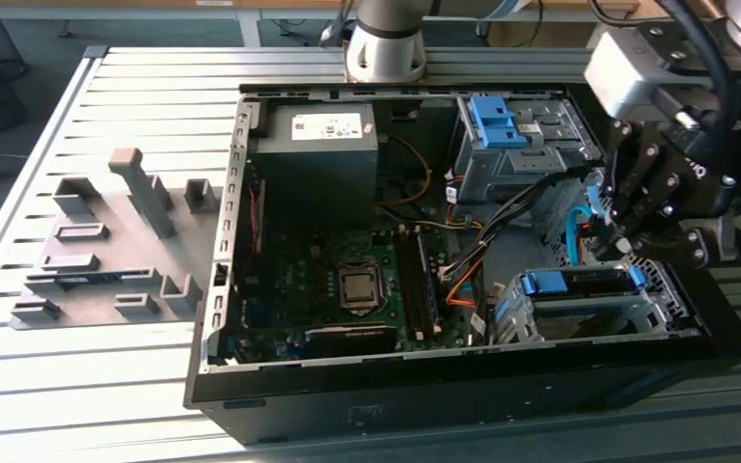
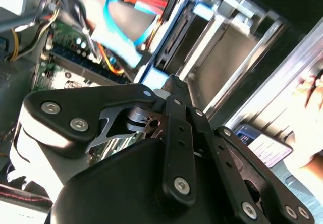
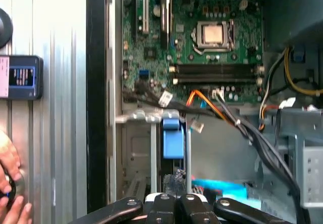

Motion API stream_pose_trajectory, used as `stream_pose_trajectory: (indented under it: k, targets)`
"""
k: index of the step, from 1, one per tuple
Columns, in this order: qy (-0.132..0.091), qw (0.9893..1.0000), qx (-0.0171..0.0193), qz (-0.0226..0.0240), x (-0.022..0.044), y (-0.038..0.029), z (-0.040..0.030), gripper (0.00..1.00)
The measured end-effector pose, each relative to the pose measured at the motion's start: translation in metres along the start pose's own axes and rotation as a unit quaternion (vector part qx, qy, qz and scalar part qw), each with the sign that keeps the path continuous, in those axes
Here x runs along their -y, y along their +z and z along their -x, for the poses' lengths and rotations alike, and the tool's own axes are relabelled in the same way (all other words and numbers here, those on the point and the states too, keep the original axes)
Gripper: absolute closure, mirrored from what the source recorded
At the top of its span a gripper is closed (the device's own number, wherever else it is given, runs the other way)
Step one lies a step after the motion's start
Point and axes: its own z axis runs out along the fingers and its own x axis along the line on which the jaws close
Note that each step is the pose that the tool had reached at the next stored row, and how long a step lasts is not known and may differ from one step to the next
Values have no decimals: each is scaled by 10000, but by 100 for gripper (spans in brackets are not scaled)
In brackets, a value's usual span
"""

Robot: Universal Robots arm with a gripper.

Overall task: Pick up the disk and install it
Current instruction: 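Insert the first disk wire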

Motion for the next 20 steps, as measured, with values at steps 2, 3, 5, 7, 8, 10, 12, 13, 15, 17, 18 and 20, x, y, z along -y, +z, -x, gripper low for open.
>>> stream_pose_trajectory:
  k: [2,3,5,7,8,10,12,13,15,17,18,20]
  targets:
    - [0,10000,0,6,90,3,2,89]
    - [0,10000,0,10,135,4,3,89]
    - [0,10000,0,18,225,9,6,89]
    - [0,10000,0,21,294,18,9,89]
    - [-1,10000,1,21,318,23,12,89]
    - [-8,10000,-1,21,335,31,37,89]
    - [-8,10000,-1,21,333,41,103,89]
    - [-9,10000,0,21,332,48,142,89]
    - [-9,10000,2,22,333,66,173,89]
    - [-10,10000,3,31,341,74,176,89]
    - [-10,10000,2,38,355,76,176,89]
    - [-11,10000,2,44,387,84,181,89]
